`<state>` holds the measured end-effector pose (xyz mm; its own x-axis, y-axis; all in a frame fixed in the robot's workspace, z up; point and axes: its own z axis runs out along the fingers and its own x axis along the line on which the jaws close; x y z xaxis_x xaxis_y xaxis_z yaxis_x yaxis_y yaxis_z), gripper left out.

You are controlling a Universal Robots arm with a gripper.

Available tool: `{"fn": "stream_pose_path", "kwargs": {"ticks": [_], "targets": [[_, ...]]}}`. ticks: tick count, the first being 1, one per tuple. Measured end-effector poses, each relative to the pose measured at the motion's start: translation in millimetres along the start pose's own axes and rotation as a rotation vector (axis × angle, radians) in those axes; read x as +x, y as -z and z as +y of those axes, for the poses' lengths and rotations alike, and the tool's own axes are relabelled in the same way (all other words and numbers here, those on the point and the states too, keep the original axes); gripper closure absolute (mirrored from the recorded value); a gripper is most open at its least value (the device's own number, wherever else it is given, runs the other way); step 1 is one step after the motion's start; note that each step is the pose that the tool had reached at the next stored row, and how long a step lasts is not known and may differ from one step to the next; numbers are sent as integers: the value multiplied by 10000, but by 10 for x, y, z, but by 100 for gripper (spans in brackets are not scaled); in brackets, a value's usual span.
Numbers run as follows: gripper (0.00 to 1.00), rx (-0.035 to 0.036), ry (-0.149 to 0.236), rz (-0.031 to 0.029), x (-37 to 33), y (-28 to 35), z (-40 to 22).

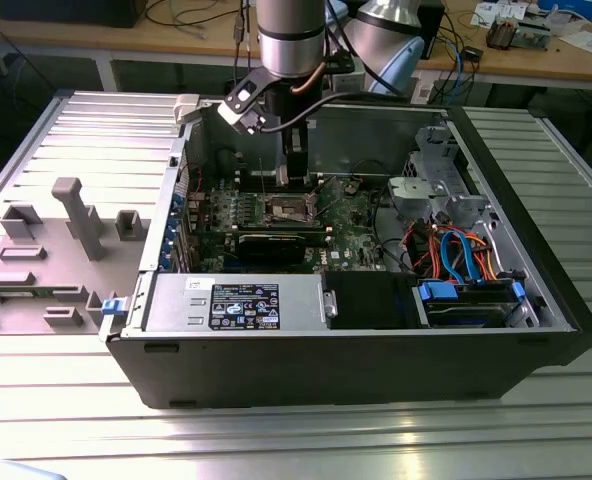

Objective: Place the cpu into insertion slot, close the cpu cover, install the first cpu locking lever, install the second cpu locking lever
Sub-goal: 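Place the cpu into insertion slot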

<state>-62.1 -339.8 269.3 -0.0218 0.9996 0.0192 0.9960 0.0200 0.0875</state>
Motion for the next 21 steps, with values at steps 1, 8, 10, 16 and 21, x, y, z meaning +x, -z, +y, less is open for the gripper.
{"fn": "stream_pose_path", "kwargs": {"ticks": [1,8,10,16,21], "targets": [[45,0,0,1,0,-4,0],[45,-1,0,0,-1,-43,-4],[45,1,0,-2,-1,-46,-5],[45,0,0,0,-1,-59,-6],[45,-1,0,1,-1,-61,-7]]}}
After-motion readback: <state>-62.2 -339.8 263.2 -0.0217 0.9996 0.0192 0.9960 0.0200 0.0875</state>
